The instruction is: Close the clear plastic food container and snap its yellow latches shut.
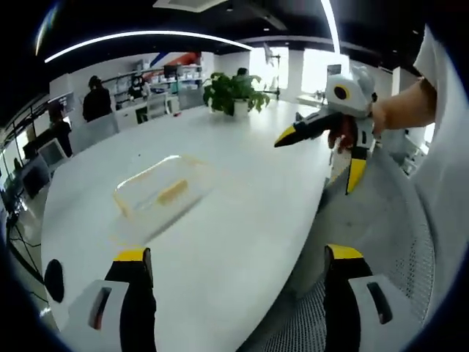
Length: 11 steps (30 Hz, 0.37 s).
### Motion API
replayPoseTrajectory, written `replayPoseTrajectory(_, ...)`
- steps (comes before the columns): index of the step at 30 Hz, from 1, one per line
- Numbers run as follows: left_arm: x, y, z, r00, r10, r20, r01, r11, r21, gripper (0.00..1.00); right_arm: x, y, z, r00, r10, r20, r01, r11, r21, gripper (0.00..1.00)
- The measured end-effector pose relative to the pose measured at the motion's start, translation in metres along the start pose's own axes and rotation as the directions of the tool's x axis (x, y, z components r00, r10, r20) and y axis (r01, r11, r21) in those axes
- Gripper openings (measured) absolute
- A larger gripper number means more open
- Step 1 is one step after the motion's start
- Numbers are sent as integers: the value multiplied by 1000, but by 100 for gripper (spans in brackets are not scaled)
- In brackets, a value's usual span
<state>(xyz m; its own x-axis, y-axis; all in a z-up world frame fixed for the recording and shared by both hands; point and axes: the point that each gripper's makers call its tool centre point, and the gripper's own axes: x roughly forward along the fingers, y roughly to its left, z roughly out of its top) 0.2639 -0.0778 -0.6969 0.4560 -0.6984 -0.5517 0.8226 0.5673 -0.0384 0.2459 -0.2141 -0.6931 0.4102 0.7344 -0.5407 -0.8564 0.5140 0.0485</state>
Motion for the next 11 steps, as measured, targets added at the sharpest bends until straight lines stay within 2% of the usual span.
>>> replayPoseTrajectory(1,0,0,-2,1000,0,-9,0,1000,-5,96,0,1,0,1000,-1,6,1,1000,18,95)
replayPoseTrajectory(4,0,-2,-4,1000,-1,-12,1,1000,-5,95,0,0,-4,1000,-14,-13,14,999,-31,92)
replayPoseTrajectory(6,-1,-2,-5,1000,-1,-12,1,1000,-5,95,0,0,-5,1000,-3,-19,3,1000,6,91)
replayPoseTrajectory(11,0,0,-5,1000,6,-6,-6,1000,-13,94,-1,-1,-7,1000,-11,-19,11,1000,5,89)
